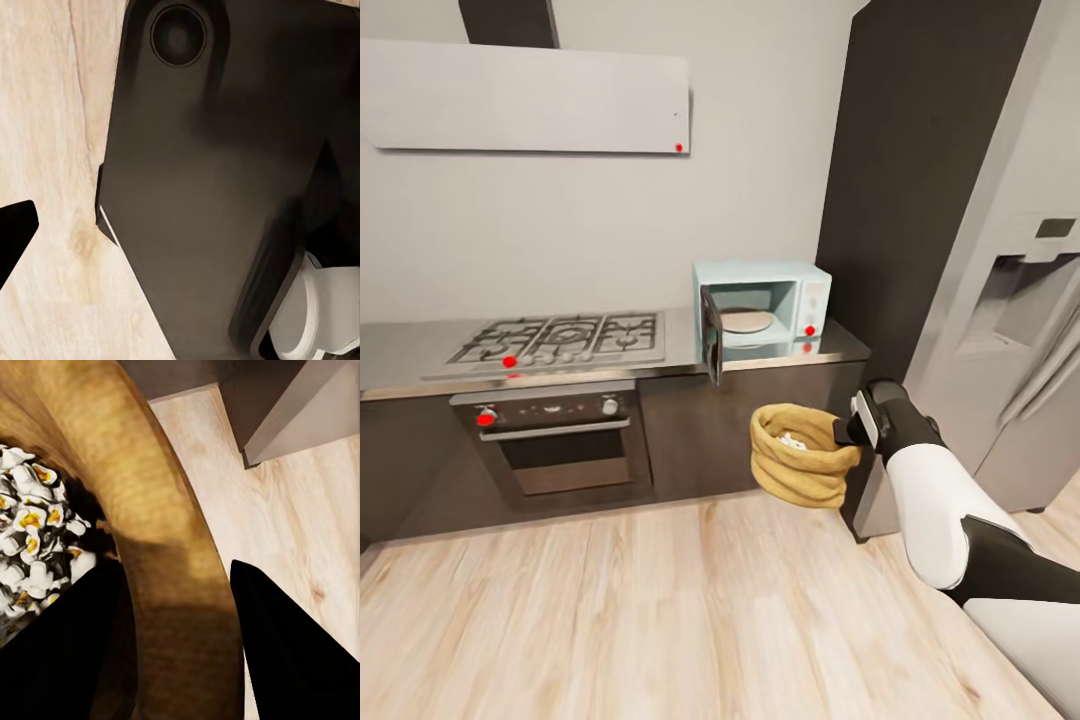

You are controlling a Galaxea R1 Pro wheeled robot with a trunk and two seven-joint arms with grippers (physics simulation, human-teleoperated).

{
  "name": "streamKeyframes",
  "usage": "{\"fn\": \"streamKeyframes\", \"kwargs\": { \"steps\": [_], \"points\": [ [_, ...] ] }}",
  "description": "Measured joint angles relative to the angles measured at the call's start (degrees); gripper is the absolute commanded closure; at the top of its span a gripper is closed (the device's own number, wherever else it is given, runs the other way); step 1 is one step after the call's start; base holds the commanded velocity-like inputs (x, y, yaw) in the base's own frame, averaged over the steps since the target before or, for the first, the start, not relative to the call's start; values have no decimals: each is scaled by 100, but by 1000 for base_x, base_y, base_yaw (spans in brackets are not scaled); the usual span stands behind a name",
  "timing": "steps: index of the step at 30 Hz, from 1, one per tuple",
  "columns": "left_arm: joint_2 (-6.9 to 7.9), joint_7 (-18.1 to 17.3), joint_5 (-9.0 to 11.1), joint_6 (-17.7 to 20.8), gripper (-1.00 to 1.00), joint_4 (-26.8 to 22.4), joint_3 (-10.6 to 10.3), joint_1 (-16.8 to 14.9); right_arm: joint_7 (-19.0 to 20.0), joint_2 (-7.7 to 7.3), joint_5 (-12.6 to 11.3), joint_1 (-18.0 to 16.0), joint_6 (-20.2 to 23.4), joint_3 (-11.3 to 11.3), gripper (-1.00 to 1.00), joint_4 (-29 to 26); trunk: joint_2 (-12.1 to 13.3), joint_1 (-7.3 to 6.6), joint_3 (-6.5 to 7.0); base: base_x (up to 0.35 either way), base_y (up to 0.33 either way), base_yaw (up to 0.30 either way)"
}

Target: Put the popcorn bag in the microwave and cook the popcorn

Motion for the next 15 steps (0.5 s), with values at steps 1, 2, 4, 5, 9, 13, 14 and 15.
{"fn": "streamKeyframes", "kwargs": {
  "steps": [1,2,4,5,9,13,14,15],
  "points": [
    [0,0,-1,-2,-100,0,1,0,-3,-5,1,0,21,1,100,0,0,0,0,296,-119,0],
    [0,0,-5,-3,-100,0,2,-1,-9,-5,16,0,30,12,100,0,0,0,0,296,-119,0],
    [0,0,-4,-3,-100,0,3,0,-21,3,46,0,6,26,100,0,0,0,0,296,-118,0],
    [0,0,-2,-4,-100,0,3,0,-22,0,56,0,10,29,100,0,0,0,0,296,-118,0],
    [0,0,-7,-13,-100,0,9,1,-12,-17,58,0,33,48,100,-7,0,0,0,286,-103,0],
    [0,2,-15,-28,-100,-1,17,-1,-11,-19,65,0,66,46,100,-68,0,2,0,73,-19,0],
    [0,2,-16,-29,-100,-1,18,-1,-11,-17,71,0,66,51,100,-186,0,3,0,15,-4,0],
    [0,2,-17,-30,-100,0,18,-1,-11,-12,67,0,66,51,100,-271,0,3,0,7,-2,0]
  ]
}}
